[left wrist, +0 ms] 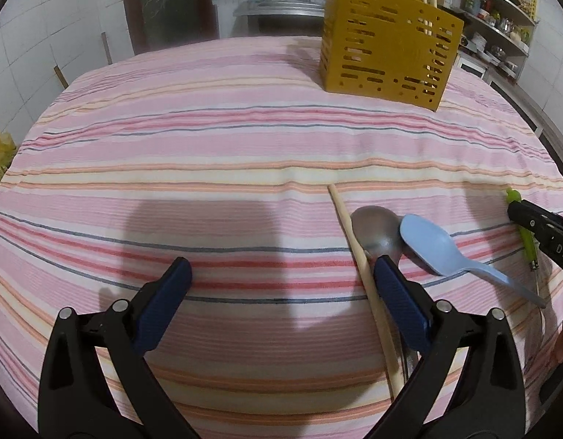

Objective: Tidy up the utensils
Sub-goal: 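Grasp the green frog-handled utensil with the right tool while the left tool approaches a chopstick, then close the left tool on the last wooden chopstick, then lift the chopstick and frog utensil and carry both over the yellow caddy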

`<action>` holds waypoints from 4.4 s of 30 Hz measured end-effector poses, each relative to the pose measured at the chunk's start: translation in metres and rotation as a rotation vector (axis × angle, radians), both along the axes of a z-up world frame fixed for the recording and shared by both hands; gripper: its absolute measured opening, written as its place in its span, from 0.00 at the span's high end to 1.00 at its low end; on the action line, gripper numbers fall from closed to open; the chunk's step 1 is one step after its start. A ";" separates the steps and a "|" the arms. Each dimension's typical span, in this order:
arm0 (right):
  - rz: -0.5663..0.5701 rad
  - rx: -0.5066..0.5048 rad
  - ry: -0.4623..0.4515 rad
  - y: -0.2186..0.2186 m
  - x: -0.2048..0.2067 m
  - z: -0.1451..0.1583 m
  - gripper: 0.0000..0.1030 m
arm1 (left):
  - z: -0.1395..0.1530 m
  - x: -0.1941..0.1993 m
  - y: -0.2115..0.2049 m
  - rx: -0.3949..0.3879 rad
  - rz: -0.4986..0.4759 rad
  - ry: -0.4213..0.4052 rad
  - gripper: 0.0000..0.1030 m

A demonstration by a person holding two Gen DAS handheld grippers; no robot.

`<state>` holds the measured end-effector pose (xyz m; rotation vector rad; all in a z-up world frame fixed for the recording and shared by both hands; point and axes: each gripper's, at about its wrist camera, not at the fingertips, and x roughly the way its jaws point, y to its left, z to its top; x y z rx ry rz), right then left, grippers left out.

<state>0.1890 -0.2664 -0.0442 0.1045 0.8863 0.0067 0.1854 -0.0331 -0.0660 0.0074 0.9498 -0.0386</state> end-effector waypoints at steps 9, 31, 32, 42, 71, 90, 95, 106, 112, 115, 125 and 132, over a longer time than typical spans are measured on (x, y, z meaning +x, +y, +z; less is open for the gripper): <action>0.010 0.010 0.001 -0.007 0.000 -0.002 0.79 | 0.001 0.003 -0.009 0.001 0.018 0.000 0.28; 0.005 0.014 -0.023 -0.004 0.002 -0.003 0.80 | 0.005 0.032 -0.038 0.017 0.022 0.009 0.93; 0.005 0.010 -0.027 -0.003 0.002 -0.002 0.80 | 0.005 0.031 -0.037 0.015 0.022 0.003 0.93; -0.013 0.013 -0.091 -0.002 -0.003 0.012 0.84 | 0.014 0.023 -0.028 -0.049 0.024 -0.038 0.95; -0.083 0.005 -0.421 -0.007 -0.039 0.069 0.84 | 0.102 -0.026 0.013 -0.099 0.002 -0.470 0.96; -0.113 -0.021 -0.559 0.005 -0.047 0.098 0.85 | 0.132 -0.027 0.037 -0.149 -0.019 -0.591 0.96; -0.113 -0.024 -0.563 0.006 -0.043 0.101 0.85 | 0.140 -0.027 0.037 -0.156 -0.029 -0.621 0.96; -0.104 -0.032 -0.577 0.007 -0.038 0.109 0.85 | 0.151 -0.020 0.034 -0.160 -0.033 -0.655 0.96; -0.104 -0.035 -0.574 0.009 -0.037 0.111 0.85 | 0.155 -0.018 0.030 -0.156 -0.042 -0.665 0.96; -0.102 -0.036 -0.576 0.010 -0.036 0.111 0.85 | 0.159 -0.017 0.028 -0.154 -0.047 -0.674 0.96; -0.086 -0.047 -0.615 0.012 -0.029 0.138 0.85 | 0.186 -0.010 0.026 -0.177 -0.074 -0.723 0.96; -0.085 -0.053 -0.691 0.013 -0.025 0.174 0.85 | 0.234 0.003 0.014 -0.200 -0.110 -0.824 0.96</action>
